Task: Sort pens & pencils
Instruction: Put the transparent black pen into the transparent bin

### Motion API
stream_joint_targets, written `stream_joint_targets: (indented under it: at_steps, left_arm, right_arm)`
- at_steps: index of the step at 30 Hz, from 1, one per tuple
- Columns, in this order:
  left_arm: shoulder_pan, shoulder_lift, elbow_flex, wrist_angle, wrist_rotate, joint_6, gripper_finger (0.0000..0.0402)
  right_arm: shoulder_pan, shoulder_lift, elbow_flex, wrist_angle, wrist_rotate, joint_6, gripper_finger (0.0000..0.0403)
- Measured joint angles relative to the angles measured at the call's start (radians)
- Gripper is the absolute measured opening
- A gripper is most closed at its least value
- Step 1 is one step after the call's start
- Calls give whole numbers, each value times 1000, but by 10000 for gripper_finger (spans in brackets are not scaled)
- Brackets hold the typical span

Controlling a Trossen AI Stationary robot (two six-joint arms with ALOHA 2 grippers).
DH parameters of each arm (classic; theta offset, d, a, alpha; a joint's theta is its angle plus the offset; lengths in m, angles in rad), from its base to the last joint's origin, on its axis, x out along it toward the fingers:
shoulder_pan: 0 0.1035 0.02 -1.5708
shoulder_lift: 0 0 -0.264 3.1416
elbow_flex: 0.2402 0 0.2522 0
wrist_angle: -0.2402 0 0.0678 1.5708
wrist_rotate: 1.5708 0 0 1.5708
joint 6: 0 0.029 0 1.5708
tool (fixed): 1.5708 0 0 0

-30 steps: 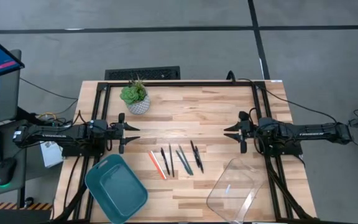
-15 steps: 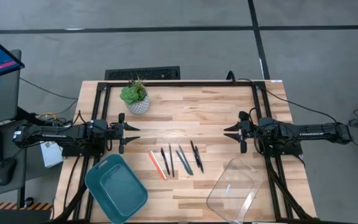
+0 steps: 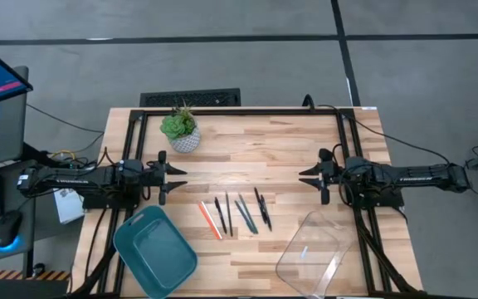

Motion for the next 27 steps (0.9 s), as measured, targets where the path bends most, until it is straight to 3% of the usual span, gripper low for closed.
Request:
stream_joint_targets:
  at_steps: [5, 17, 21, 27]
  left_arm:
    - [0, 0, 0, 0, 0, -175, 149]
    - [0, 0, 0, 4, 0, -261, 149]
    - [0, 0, 0, 4, 0, -362, 149]
    - [0, 0, 0, 0, 1, -374, 149]
  right_arm:
    - [0, 0, 0, 0, 0, 0, 118]
    - [-2, 0, 0, 8, 2, 0, 118]
    - [-24, 0, 0, 76, 6, -1, 118]
    - [-79, 0, 0, 213, 8, -47, 118]
